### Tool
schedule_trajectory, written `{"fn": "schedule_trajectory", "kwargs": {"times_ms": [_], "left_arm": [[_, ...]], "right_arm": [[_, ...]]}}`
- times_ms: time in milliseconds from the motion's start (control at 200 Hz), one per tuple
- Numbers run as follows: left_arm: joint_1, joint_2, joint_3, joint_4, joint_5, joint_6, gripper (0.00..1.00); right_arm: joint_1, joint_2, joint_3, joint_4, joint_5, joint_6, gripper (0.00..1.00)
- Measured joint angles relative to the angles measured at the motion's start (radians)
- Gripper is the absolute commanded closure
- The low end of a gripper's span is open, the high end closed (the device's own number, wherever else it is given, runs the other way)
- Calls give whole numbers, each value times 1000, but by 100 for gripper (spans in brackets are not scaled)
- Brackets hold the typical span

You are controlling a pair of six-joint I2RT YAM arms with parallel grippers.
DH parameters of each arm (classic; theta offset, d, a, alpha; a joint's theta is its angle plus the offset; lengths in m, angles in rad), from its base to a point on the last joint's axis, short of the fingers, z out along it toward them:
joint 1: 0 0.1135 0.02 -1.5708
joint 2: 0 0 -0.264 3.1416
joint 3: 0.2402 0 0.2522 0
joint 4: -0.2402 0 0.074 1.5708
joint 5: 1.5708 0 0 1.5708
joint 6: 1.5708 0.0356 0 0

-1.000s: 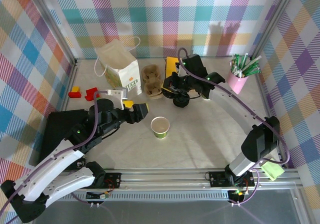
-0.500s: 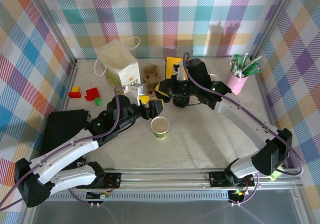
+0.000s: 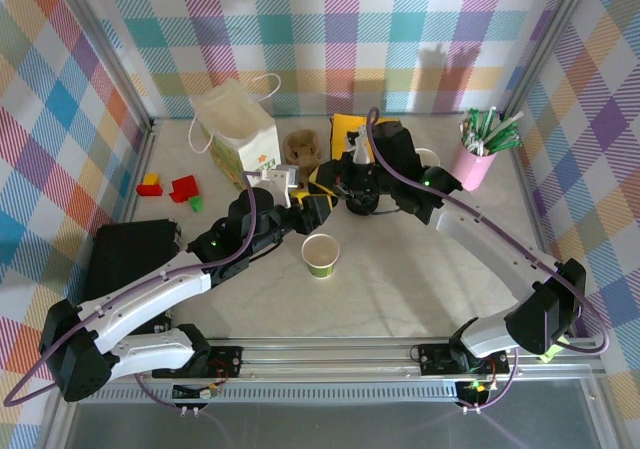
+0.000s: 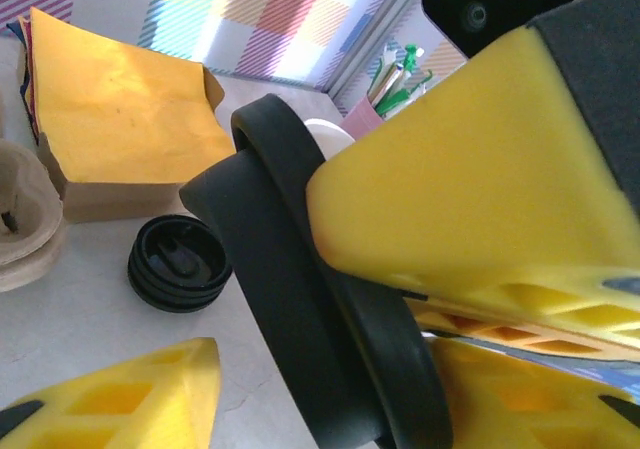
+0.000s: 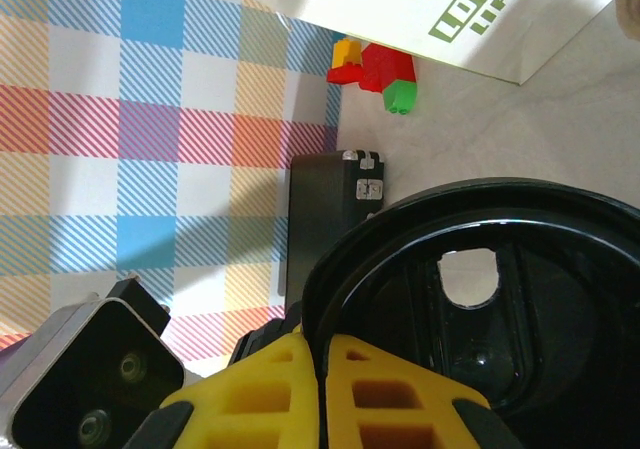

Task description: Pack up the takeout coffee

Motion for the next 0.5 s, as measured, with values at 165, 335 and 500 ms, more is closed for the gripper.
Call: {"fn": "schedule_trajectory", "kwargs": {"times_ms": [165, 335, 500], "left_arm": [[-1, 1, 0, 18, 15, 1, 68], [-1, 1, 0, 7, 10, -19, 75], [1, 1, 0, 10, 35, -32, 79]], "right_arm": [[0, 0, -3, 9, 5, 0, 91], [2, -13, -3, -10, 47, -18, 85], [9, -64, -5, -71, 141, -90, 66]]}}
